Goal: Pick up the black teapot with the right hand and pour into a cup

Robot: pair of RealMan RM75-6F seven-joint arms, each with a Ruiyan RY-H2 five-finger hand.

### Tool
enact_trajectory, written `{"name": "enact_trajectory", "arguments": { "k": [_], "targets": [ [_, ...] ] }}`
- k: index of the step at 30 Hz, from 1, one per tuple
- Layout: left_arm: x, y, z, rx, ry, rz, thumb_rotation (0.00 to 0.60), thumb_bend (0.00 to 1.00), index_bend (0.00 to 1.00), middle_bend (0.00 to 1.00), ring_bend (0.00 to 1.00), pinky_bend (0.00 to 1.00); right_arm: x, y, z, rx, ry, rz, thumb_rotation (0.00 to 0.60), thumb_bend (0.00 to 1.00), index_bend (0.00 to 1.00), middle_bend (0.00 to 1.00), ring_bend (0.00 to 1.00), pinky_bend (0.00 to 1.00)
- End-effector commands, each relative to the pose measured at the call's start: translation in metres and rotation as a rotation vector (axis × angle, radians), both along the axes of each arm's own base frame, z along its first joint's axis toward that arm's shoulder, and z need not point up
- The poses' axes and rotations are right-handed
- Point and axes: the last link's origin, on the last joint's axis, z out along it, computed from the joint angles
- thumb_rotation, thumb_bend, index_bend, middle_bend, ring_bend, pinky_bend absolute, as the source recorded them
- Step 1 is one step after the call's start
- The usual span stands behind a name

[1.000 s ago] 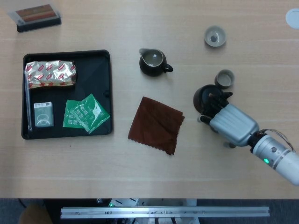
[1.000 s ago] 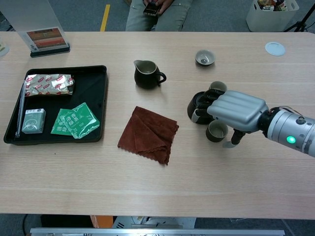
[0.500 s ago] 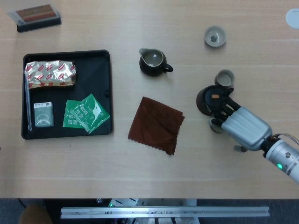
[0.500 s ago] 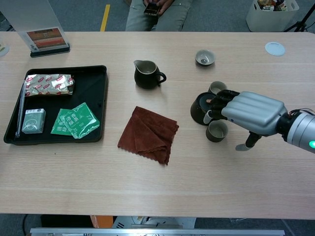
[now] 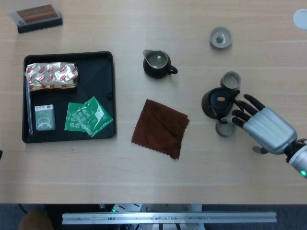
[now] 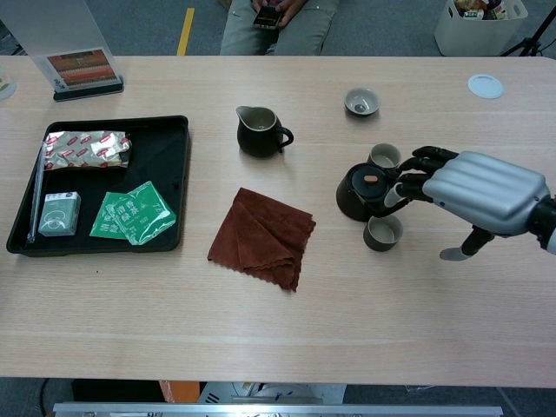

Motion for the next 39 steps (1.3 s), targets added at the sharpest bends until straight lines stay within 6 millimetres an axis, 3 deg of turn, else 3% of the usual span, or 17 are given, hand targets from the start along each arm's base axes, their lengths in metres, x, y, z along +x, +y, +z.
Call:
{"name": "enact_trajectory", "arguments": {
  "k": [1,8,24,39],
  "targets": [
    [0.000,0.001,-0.001,-0.004,-0.001,-0.002,0.600,0.22,0.00,0.00,0.00,0.00,-0.009,-0.006,0.012,-0.075,-0.004,-0.020,0.600,0.00,0.26,0.26,0.10,0.00],
    [0.000,0.001,-0.003,-0.010,-0.008,-0.007,0.600,0.22,0.00,0.00,0.00,0.00,-0.010,-0.025,0.018,-0.149,0.032,-0.030,0.600,0.00,0.26,0.26,0.10,0.00],
    [-0.005,-0.003,0.001,-0.003,-0.009,0.008,0.600,0.22,0.00,0.00,0.00,0.00,-0.009,-0.061,-0.009,-0.213,0.129,-0.033,0.600,0.00,0.26,0.23,0.08,0.00],
    [-0.007,-0.007,0.004,0.005,-0.009,0.012,0.600,0.22,0.00,0.00,0.00,0.00,-0.008,-0.059,-0.031,-0.223,0.167,-0.005,0.600,0.00,0.26,0.23,0.08,0.00]
  ]
}}
